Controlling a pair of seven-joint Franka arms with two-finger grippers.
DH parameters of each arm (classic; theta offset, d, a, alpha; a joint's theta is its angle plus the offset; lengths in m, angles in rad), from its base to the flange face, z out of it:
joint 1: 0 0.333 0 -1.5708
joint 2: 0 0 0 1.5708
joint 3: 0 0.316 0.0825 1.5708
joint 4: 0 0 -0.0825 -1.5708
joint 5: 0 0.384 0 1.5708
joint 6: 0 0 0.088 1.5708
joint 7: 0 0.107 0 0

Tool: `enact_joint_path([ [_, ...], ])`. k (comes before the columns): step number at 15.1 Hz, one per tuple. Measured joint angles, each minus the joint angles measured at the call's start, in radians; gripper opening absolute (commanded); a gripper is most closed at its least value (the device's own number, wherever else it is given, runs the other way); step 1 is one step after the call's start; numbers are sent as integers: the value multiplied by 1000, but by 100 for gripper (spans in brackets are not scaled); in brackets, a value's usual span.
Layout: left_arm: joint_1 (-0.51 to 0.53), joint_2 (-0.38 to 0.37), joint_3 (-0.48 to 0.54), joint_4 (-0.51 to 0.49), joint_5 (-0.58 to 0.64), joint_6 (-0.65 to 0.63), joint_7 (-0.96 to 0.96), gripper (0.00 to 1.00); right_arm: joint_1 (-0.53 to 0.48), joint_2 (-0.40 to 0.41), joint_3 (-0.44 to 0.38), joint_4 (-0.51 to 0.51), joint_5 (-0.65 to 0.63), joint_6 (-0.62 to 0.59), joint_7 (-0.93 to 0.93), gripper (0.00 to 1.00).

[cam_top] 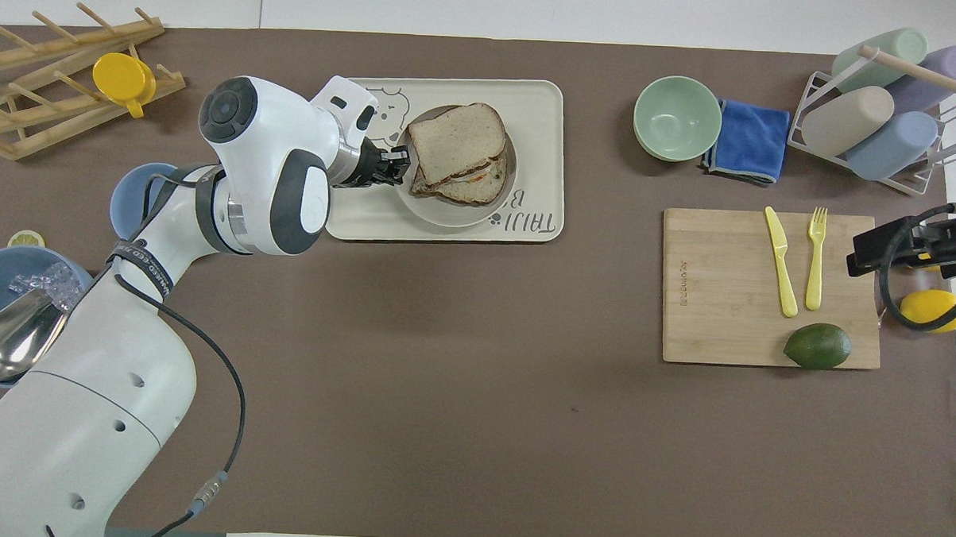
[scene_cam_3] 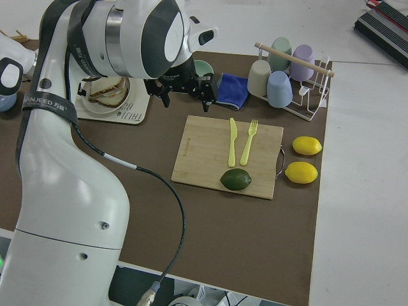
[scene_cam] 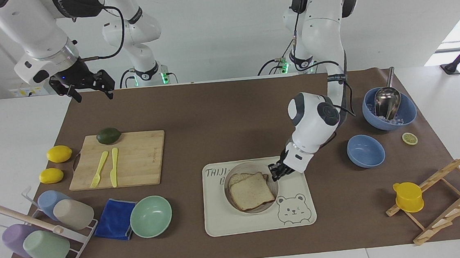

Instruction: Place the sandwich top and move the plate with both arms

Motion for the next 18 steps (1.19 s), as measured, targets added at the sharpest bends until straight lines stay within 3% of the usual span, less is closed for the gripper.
enact_joint_path([
  [1, 1, 0, 1, 0, 0, 1, 5, 100, 0, 0, 0, 0, 0, 0, 0, 100],
  [8, 15, -35, 38, 11, 19, -2, 16, 100, 0, 0, 0, 0, 0, 0, 0, 100],
  [13, 34, -193, 131, 16, 168, -198, 19, 100, 0, 0, 0, 0, 0, 0, 0, 100],
  [18, 59, -338, 140, 14, 293, -391, 36, 100, 0, -1, 3, 0, 0, 0, 0, 100],
])
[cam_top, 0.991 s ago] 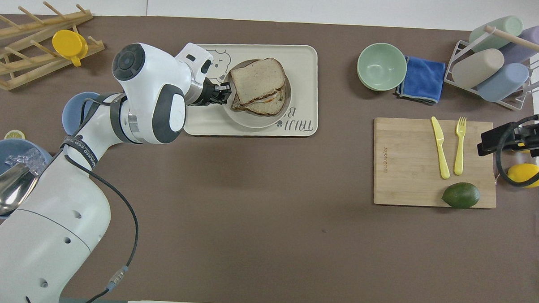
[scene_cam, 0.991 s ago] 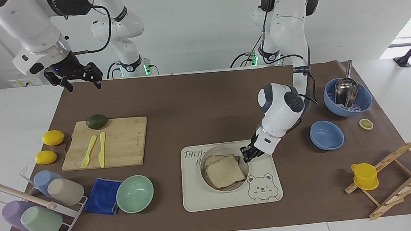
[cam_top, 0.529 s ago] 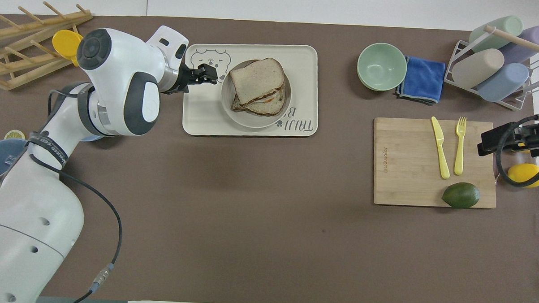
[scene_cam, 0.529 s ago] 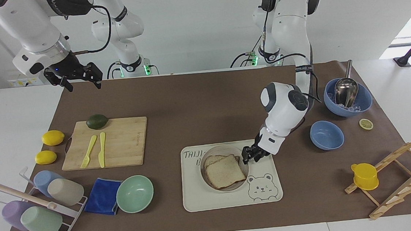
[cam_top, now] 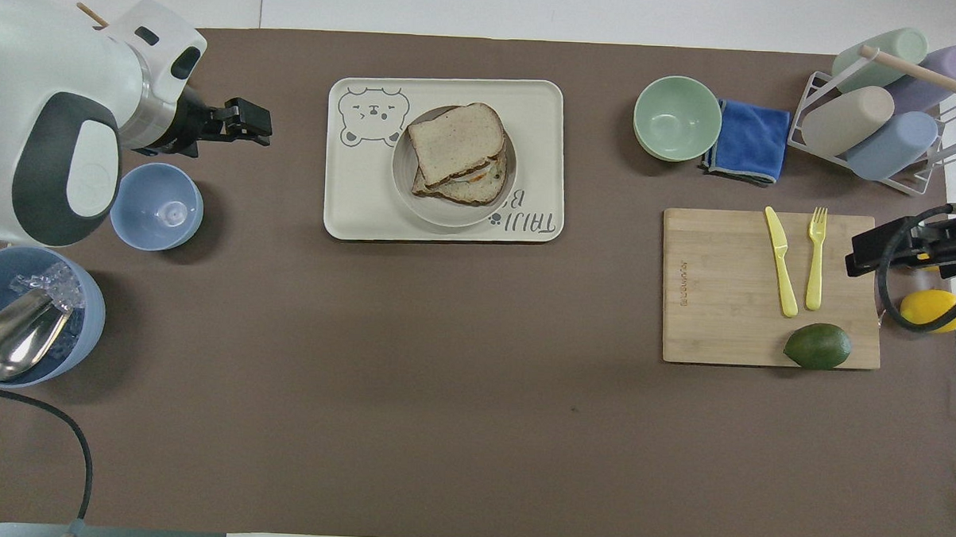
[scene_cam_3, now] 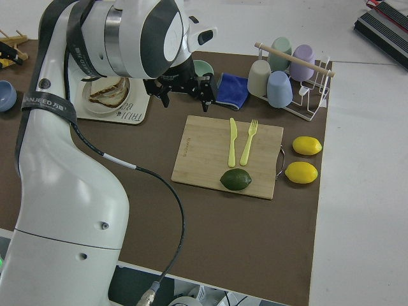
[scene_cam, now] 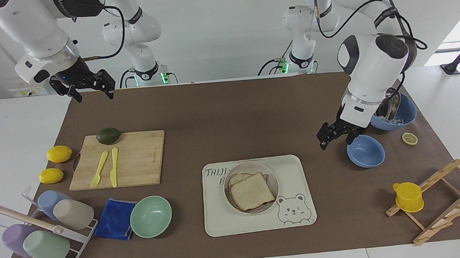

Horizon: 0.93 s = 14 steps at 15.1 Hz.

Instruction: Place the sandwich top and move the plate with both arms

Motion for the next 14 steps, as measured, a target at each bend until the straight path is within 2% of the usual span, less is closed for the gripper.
enact_joint_path([
  [4, 16, -94, 1, 0, 47, -126, 15, 100, 0, 0, 1, 0, 0, 0, 0, 100],
  [9, 113, -237, -21, -2, 65, -340, 113, 100, 0, -1, 1, 0, 0, 0, 0, 100],
  [12, 159, -288, -74, -8, 66, -481, 151, 100, 0, -1, 1, 0, 0, 0, 0, 100],
  [14, 180, -300, -116, -21, 70, -512, 151, 100, 0, -1, 1, 0, 0, -1, 0, 100],
])
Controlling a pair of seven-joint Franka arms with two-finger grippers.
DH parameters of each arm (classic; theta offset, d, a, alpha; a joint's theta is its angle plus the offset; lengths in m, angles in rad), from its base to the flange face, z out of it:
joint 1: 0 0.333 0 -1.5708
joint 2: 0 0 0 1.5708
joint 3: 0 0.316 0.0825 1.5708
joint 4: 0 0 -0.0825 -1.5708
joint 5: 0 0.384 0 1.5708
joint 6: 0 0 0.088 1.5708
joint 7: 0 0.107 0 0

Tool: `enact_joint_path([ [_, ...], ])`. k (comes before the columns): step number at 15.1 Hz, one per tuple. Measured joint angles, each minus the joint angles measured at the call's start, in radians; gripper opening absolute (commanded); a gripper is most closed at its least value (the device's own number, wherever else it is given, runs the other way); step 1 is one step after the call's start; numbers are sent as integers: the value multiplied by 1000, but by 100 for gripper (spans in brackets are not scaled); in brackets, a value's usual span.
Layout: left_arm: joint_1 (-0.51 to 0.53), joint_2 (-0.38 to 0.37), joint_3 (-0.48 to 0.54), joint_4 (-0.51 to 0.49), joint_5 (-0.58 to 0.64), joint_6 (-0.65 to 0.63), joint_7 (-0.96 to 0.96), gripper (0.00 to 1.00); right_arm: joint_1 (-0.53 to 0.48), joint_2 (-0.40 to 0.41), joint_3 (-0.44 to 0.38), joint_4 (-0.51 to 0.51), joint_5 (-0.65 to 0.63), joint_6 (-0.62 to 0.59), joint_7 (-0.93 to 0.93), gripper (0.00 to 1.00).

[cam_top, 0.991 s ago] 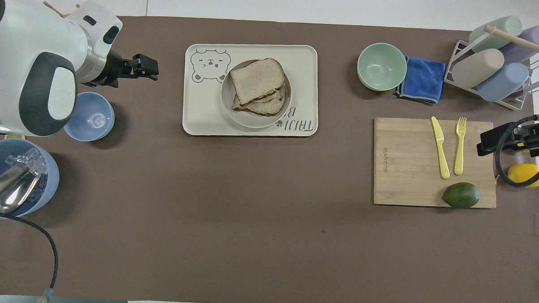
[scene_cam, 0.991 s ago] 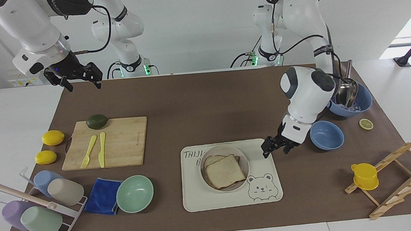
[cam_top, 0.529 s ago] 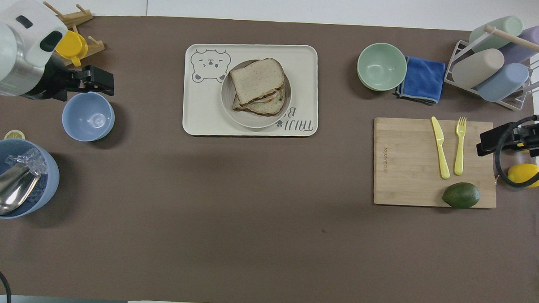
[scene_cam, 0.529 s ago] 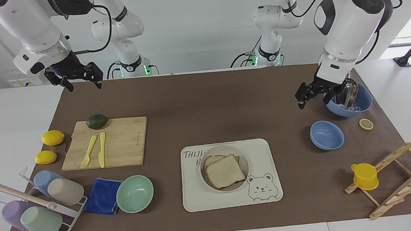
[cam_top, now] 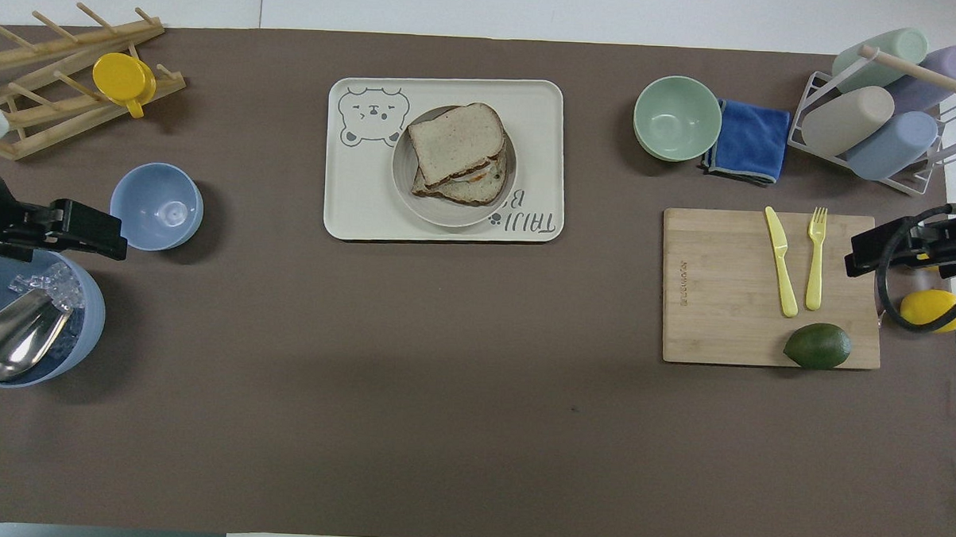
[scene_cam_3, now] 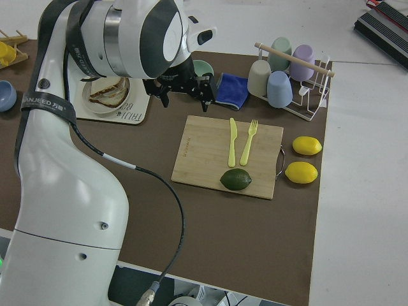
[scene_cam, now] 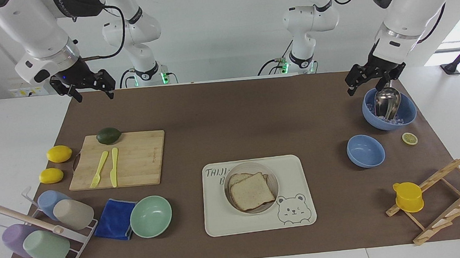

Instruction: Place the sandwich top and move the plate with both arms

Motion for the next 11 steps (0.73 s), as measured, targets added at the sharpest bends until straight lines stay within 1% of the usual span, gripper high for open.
enact_joint_path([
  [2, 47, -1, -58, -21, 4, 22, 0, 100, 0, 0, 0, 0, 0, 0, 0, 100],
  [3, 56, -1, -68, -27, 4, 41, 0, 100, 0, 0, 0, 0, 0, 0, 0, 100],
  [7, 58, -1, -55, -34, 4, 88, 0, 100, 0, 0, 1, 0, 0, 0, 0, 100],
  [11, 58, -1, -52, -34, 4, 92, 0, 100, 0, 0, 1, 0, 0, 0, 0, 100],
])
